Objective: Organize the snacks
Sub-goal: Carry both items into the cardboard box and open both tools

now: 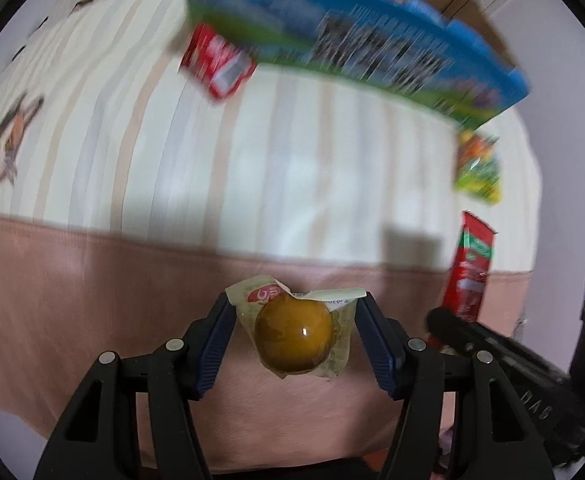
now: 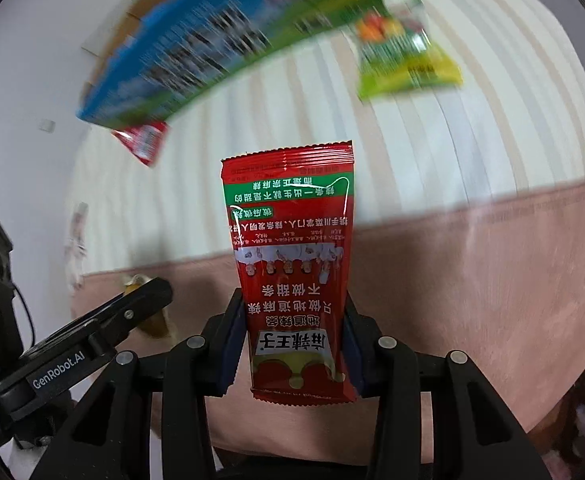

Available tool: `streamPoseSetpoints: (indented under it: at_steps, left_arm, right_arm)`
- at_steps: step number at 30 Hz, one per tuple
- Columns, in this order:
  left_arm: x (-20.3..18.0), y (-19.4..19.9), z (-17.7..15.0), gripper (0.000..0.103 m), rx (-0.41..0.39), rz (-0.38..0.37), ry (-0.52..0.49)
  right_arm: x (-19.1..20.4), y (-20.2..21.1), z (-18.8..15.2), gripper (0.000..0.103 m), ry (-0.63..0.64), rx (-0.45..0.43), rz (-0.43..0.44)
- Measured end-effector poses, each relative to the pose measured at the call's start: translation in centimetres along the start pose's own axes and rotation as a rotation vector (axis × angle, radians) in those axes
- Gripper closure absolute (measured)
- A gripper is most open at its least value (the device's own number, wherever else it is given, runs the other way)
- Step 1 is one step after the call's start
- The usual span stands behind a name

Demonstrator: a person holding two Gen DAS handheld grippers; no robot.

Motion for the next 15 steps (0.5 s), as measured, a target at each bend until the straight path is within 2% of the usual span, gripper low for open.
streamPoseSetpoints:
  at_steps: [4, 8, 12, 15]
  left_arm:
    - [-2.6, 3.4, 3.2, 0.044, -0.046, -0.079, -0.014]
    - [-4.5, 6.7, 7.3, 0.044, -0.108, -0.125, -0.049]
    - [-7.5, 8.9, 12.4, 0.044, -0.148, -0.149, -0.084]
    - [-8.7, 9.8, 16.8, 0.044, -0.172, -0.139, -0.112]
  right_arm:
    - [1.7, 2.6, 3.9, 0.058, 0.025, -0.067, 0.052]
    - [3.3, 6.6, 8.3, 0.058, 0.062, -0.147, 0.082]
    - [4.5, 9.7, 13.3, 0.058, 0.101, -0.213, 0.071]
    - [4.9, 10.9, 17.9, 0.058, 0.128, -0.254, 0.024]
Point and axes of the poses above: each gripper's, at about its wrist camera, not at the fingertips, and y roughly against the way its jaws point, x to its left, z to its top, the point moved 6 cm from there along -y, roughly the way its jaws point, and after that the axes turned 4 degrees about y, right-handed, at the moved point
